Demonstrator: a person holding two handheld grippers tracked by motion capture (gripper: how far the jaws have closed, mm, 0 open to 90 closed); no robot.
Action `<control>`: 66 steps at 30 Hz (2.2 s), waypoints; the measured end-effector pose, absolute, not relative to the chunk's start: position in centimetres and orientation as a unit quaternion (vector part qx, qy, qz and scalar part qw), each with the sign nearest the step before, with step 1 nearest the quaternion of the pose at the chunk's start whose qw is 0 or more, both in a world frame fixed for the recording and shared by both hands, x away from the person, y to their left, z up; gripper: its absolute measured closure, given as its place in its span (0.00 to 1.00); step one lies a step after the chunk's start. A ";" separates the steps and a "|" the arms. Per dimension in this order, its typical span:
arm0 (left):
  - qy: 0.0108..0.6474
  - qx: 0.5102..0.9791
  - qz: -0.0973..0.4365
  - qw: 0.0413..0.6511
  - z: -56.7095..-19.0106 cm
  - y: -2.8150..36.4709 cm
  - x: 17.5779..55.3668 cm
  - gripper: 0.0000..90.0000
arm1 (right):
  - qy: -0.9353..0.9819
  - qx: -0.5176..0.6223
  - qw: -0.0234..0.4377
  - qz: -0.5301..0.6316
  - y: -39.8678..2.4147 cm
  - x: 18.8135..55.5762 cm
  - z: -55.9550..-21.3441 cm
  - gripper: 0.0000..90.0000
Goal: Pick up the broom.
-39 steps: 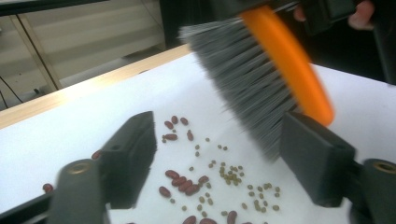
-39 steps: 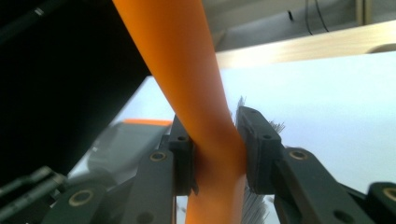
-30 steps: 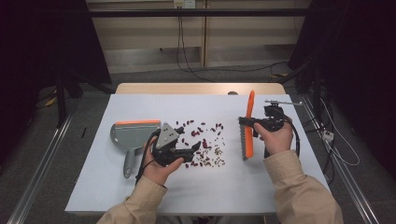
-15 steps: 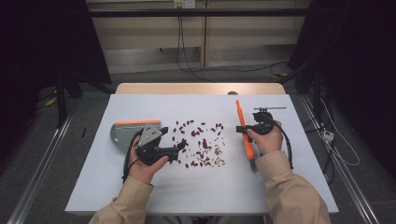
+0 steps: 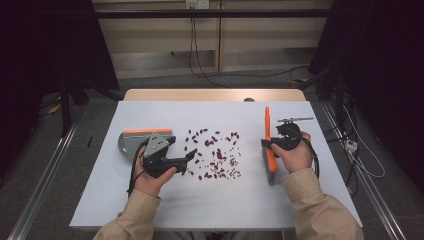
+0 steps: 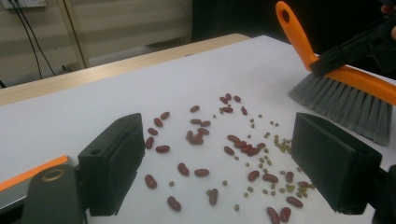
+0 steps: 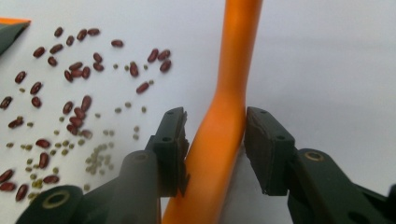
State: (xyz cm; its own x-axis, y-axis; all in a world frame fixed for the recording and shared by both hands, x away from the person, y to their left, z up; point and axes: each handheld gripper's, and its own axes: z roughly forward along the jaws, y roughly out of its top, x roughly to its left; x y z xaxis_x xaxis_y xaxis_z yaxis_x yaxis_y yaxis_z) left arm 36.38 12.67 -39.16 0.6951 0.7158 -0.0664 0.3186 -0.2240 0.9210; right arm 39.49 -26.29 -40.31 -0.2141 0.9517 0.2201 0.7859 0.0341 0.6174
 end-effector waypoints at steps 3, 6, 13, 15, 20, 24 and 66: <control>0.343 0.758 0.193 0.519 -39.2 13.1 36.4 0.19 | 0.708 0.613 0.122 0.328 -26.4 38.7 -40.3 0.76; 0.345 0.760 0.196 0.515 -39.3 13.6 36.5 0.19 | 0.715 0.605 0.131 0.325 -26.4 38.1 -40.4 0.76; 0.354 0.757 0.200 0.511 -39.4 14.9 36.5 0.18 | 0.733 0.598 0.128 0.299 -26.4 37.7 -41.6 0.77; 0.355 0.758 0.202 0.508 -39.4 15.3 36.6 0.17 | 0.729 0.601 0.133 0.300 -26.4 37.6 -41.7 0.78; 0.360 0.757 0.198 0.508 -39.4 16.2 36.7 0.16 | 0.736 0.585 0.130 0.315 -26.0 37.7 -41.8 0.78; 0.365 0.756 0.194 0.507 -39.6 17.1 36.9 0.14 | 0.745 0.576 0.124 0.312 -25.4 38.0 -41.6 0.78; 0.388 0.743 0.168 0.519 -40.2 20.6 37.8 0.06 | 0.749 0.517 0.169 0.379 -24.2 44.5 -41.0 0.78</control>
